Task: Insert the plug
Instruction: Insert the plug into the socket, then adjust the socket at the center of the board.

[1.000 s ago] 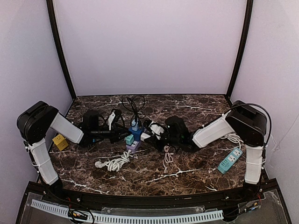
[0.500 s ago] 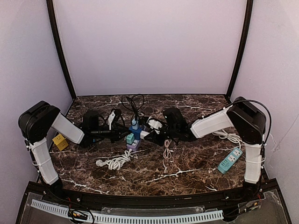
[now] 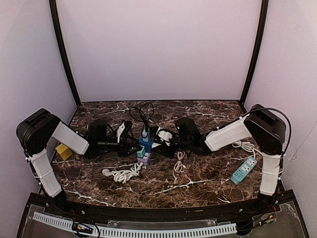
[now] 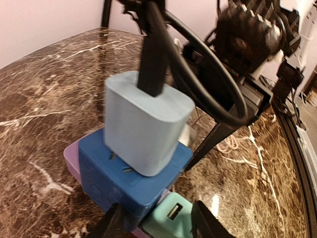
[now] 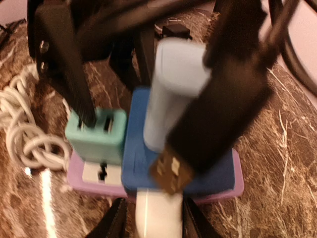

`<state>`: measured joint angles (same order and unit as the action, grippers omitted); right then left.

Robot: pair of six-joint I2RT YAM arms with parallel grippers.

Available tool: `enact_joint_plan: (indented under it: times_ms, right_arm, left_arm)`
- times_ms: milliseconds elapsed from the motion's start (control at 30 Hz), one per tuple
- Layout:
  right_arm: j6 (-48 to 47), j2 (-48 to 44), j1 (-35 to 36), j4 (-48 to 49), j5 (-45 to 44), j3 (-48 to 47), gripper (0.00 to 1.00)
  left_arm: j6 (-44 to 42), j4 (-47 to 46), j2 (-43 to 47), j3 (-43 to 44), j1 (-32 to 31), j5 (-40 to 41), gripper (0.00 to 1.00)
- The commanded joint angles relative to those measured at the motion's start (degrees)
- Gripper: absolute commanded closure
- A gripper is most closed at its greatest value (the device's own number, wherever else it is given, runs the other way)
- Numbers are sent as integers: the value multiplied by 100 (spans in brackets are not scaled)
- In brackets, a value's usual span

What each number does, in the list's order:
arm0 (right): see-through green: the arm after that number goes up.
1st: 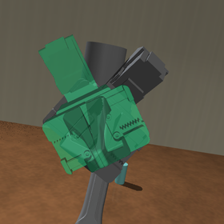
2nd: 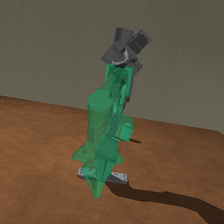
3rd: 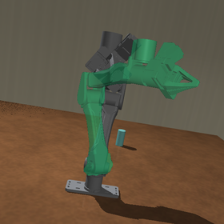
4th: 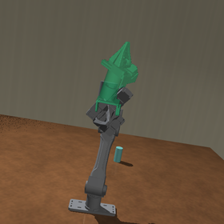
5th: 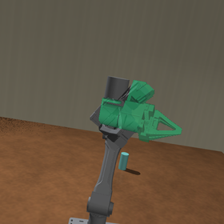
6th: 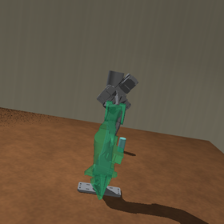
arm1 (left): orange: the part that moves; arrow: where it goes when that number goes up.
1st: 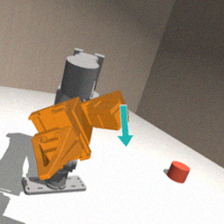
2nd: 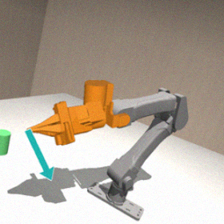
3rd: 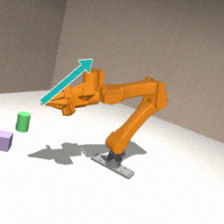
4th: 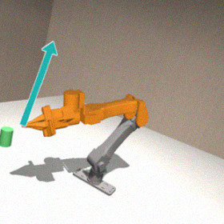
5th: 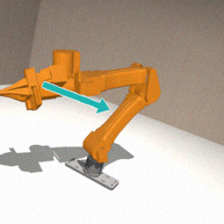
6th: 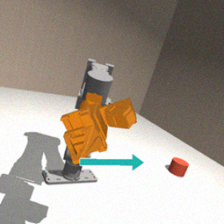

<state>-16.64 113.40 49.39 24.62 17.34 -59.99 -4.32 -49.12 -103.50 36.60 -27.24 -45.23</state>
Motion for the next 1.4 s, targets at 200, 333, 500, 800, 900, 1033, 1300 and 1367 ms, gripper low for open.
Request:
enact_joint_plan:
  times_ms: [200,333,500,800,900,1033,1300,1367]
  right_arm:
    - [-51,-748,316,313,1,380,37]
    - [203,-968,317,-281,-240,486,24]
    - [1478,-1373,337,-1008,-1195,330,1]
    - [5624,-1405,1535,-2379,-4316,-531,15]
    - [5908,-904,1973,-3188,-4792,-1215,12]
    - [6148,-374,2266,-3794,-5349,-1864,11]
    - [6297,455,2341,-4093,-5109,-2783,27]
    - [6338,620,2348,-4298,-5183,-3013,31]
  left_arm:
    - [-990,2223,1205,-171,-119,-37,31]
    - [-1055,2620,1717,-246,-106,205,27]
    - [-780,3138,2420,-364,-106,1080,25]
    - [724,3950,4311,-856,-81,4891,25]
    - [1023,4185,5010,-1118,-73,5331,25]
    - [1195,3948,6007,-1653,0,5333,26]
    - [1663,3434,7331,-2358,484,4932,29]
    - [1589,3225,7475,-2399,511,4755,29]
